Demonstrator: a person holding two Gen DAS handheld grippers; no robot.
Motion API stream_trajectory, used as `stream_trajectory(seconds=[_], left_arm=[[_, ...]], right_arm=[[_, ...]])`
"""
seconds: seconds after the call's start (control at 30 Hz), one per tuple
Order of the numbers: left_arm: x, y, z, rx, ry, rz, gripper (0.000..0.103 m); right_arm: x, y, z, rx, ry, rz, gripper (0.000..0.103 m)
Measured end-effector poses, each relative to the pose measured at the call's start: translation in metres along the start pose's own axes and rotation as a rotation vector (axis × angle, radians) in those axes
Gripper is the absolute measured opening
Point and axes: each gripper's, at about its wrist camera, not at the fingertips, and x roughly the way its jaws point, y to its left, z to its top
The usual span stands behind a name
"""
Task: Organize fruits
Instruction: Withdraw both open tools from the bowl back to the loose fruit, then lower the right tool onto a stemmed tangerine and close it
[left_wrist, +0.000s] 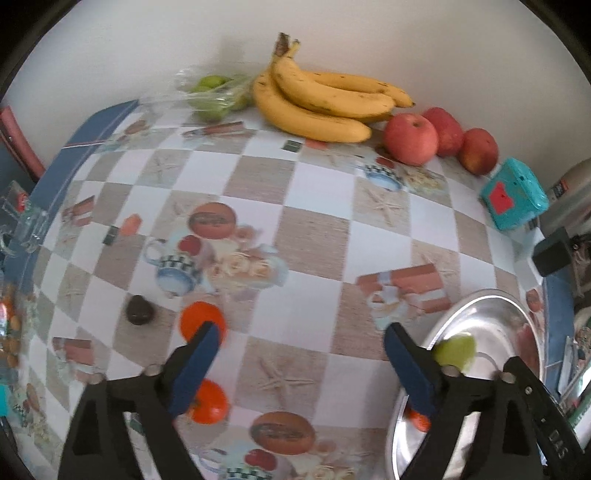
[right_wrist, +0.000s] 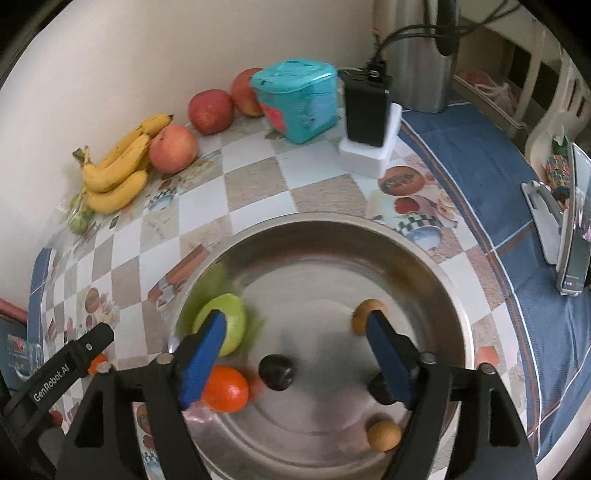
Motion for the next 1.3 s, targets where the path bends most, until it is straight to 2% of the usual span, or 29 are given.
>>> stream_trajectory(seconds=[0.07,0.37,0.53,0.93,1.3], left_arm=[[-0.001,0.006,0.001,-0.005,-0.008,0.014,0.101],[-0.002,0.027,0.000,-0.010,-0.008,0.064,0.103],[-0.004,0.037,0.000,-0.015,-0.008,0.074,0.103],[-0.019,0.062,0.001,0.044,-0.064,0.148,0.103],[-0.027,0.094,0.001,0.028,-0.075,0.174,0.103]], right_arm=[[0.000,0.003,-0.002,-0.007,-0.002,0.008,0.100],[0.004,0.010,-0.007,-0.008,0.012,0.031,0.100],[0.004,0.018,-0.008,-0.024,0.014,0.093,0.100],[0.007,0.035,-0.013,-0.082,0.036,0.081,0.100],[0.009,0.059,-0.021,-0.145,0.051,0.108,0.100]])
